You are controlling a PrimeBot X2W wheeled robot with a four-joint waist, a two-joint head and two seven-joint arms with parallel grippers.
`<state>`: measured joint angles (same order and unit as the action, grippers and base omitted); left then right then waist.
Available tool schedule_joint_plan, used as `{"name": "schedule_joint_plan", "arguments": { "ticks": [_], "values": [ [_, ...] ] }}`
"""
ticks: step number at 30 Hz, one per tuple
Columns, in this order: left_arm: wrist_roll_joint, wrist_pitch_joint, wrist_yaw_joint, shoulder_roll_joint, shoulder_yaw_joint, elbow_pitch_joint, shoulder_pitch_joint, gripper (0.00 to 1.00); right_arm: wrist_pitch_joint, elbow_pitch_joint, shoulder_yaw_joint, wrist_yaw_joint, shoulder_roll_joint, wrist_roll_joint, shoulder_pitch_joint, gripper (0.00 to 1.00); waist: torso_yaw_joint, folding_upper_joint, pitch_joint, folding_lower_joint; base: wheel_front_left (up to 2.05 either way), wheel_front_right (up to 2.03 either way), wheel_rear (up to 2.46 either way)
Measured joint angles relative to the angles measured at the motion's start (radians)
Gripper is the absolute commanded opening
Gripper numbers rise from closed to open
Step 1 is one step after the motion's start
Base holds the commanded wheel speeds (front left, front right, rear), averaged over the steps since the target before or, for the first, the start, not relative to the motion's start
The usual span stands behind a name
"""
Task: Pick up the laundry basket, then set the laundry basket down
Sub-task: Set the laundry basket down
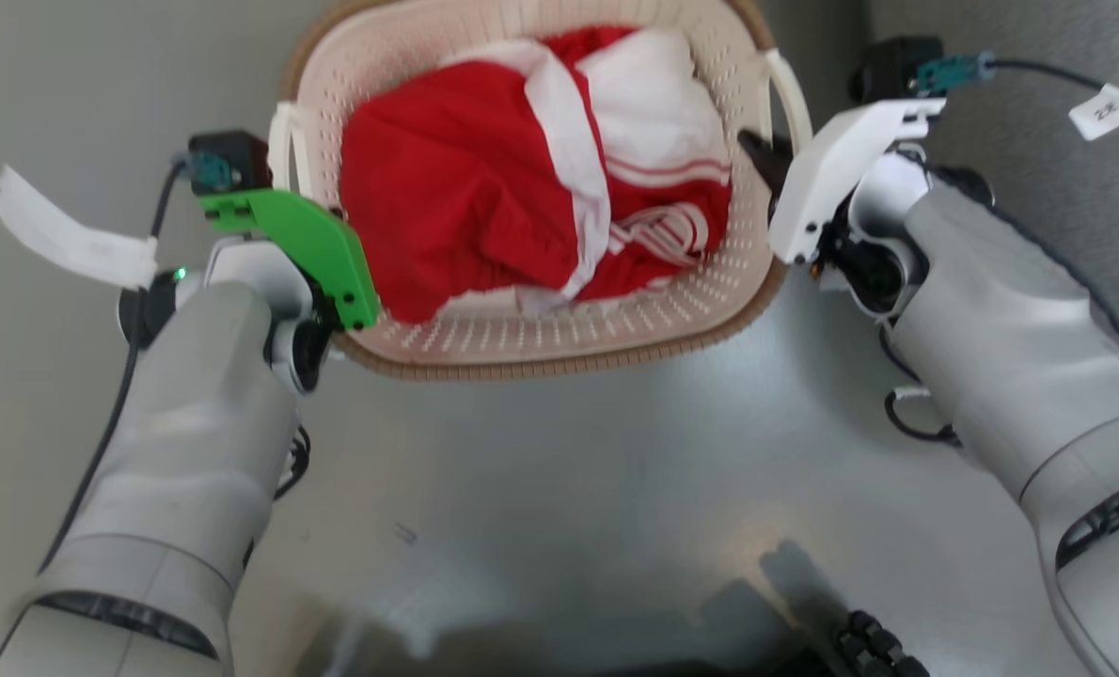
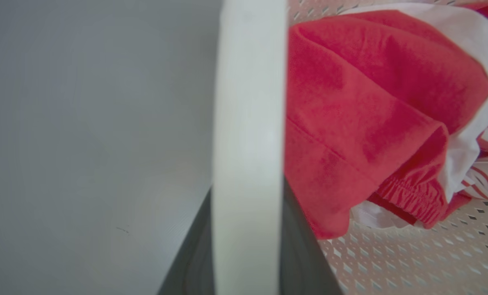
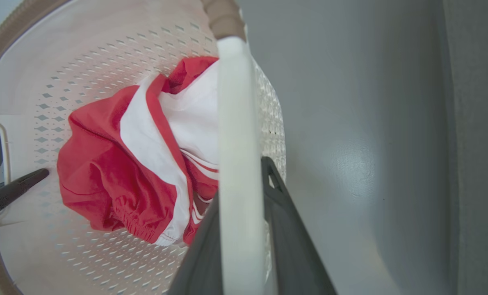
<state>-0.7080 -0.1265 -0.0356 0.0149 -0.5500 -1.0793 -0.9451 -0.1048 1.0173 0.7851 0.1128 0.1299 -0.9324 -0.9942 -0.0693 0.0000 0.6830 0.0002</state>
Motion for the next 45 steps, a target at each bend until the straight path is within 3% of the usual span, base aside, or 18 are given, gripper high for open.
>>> {"name": "schedule_joint_plan", "arguments": {
  "ticks": [22, 45],
  "values": [
    [0.052, 0.069, -0.010, 0.005, -0.007, -0.003, -0.152, 0.00, 0.097, -0.001, -0.010, 0.000, 0.015, 0.007, -0.125, 0.00, 0.024, 0.0000, 0.231, -0.0001, 0.00, 0.00, 0.00],
    [0.060, 0.129, -0.022, 0.001, -0.009, -0.019, -0.221, 0.00, 0.157, 0.004, -0.010, 0.000, 0.018, -0.012, -0.181, 0.00, 0.036, 0.0000, 0.345, -0.0001, 0.00, 0.00, 0.00]
  ]
}}
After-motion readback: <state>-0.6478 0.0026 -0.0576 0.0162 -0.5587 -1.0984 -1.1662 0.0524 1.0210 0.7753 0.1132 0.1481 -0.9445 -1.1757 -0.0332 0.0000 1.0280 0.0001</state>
